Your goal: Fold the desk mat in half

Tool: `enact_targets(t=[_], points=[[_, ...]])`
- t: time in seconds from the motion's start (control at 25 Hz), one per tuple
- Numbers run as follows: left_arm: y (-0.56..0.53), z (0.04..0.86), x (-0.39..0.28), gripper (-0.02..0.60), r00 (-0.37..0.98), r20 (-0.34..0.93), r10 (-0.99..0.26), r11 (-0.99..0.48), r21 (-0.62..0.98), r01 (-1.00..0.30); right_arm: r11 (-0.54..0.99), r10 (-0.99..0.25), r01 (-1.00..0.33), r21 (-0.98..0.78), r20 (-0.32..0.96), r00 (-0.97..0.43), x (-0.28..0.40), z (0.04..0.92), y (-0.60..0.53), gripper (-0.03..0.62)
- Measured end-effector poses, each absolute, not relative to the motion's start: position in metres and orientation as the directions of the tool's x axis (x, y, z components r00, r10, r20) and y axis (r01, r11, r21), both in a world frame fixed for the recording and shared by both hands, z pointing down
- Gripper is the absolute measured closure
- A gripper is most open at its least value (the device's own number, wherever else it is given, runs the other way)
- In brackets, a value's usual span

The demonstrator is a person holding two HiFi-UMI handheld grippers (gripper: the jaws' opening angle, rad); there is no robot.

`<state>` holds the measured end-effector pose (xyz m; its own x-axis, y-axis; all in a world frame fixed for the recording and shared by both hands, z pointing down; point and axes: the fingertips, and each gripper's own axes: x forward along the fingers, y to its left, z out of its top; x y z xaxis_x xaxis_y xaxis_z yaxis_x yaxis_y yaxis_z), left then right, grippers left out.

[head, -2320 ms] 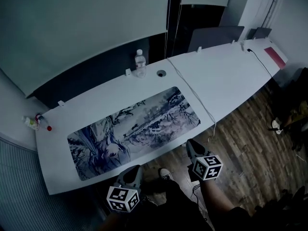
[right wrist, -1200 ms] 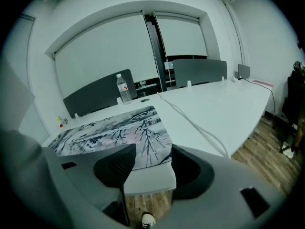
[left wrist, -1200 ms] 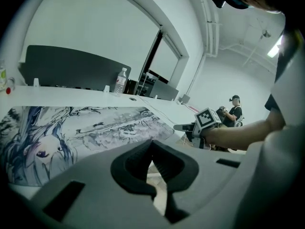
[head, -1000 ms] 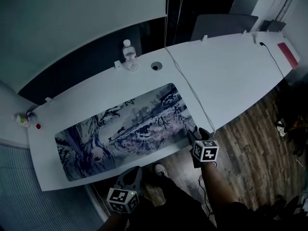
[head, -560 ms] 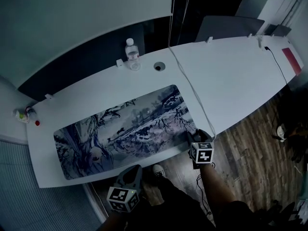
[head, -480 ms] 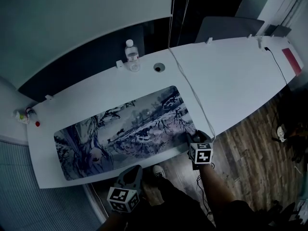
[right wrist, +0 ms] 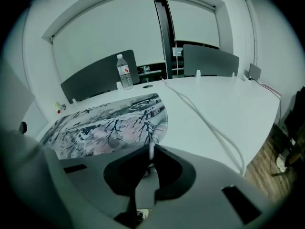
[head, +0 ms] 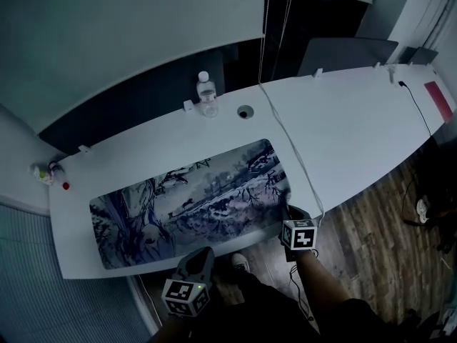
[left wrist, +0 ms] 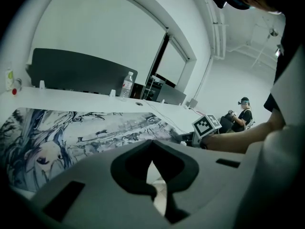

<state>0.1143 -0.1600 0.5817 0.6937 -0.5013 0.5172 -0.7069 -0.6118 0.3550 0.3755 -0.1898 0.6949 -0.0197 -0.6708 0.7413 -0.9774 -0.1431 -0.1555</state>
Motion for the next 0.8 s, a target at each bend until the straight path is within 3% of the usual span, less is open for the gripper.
enact_targets(t=[0.44, 0.8], points=[[-0.164, 0.576, 0.083, 0.575, 0.642, 0.500, -0.581, -0.536, 0.358, -0.764, 0.065, -0.763, -0.960, -0.271, 0.607, -0.223, 0.307, 0.631, -0.221, 0.554], [-0.161, 0.570, 0.048, 0.575, 0.566, 0.486, -0.665, -0.450, 0.344, -0.824, 0.259, -0.738, -0.905, -0.337, 0.536, -0.411, 0.226, 0.610, -0.240, 0.556]])
